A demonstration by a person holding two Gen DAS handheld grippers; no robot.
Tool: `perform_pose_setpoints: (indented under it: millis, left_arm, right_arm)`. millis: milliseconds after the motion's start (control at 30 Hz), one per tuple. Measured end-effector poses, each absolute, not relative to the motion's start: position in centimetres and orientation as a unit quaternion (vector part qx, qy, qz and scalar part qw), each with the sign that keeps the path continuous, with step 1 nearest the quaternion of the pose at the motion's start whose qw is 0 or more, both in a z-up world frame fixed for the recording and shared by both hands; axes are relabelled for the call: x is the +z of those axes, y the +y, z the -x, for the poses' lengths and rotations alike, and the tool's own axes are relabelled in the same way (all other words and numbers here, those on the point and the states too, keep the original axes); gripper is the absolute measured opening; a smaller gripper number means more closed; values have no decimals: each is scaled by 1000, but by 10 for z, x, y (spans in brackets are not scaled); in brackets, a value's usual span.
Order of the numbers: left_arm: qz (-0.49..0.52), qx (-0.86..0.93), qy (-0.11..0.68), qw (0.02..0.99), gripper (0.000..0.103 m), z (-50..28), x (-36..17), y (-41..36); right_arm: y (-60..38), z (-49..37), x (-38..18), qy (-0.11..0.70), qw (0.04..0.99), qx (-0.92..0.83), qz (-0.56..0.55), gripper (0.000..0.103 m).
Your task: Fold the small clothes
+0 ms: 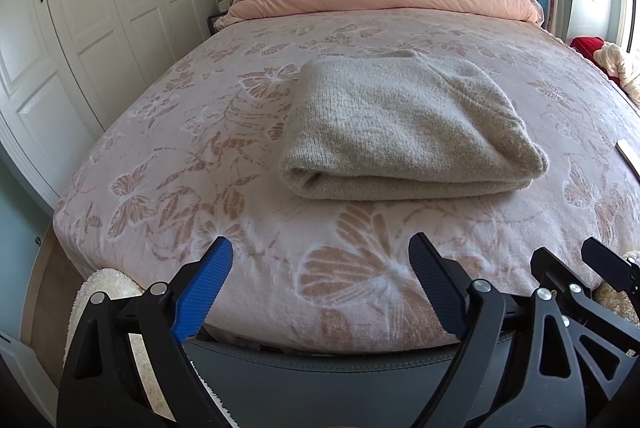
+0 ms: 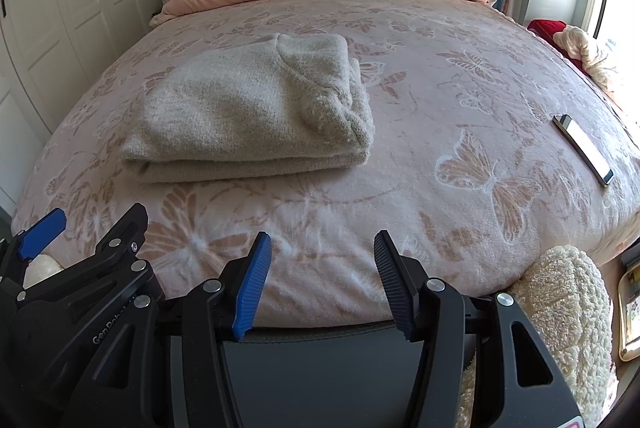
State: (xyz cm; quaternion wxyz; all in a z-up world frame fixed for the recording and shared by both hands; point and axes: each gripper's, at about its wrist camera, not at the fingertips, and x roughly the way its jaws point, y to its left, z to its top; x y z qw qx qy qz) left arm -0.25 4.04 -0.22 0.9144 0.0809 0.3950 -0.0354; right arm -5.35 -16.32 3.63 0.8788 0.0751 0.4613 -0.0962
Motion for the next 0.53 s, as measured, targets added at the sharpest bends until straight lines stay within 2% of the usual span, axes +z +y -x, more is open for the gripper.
perform_pose_setpoints:
  millis: [533]
  left_arm:
    - [-80,-36,399,913,86,1,-3,41]
  right_arm:
    - [-161,54,35,462,878,-101,-77,54]
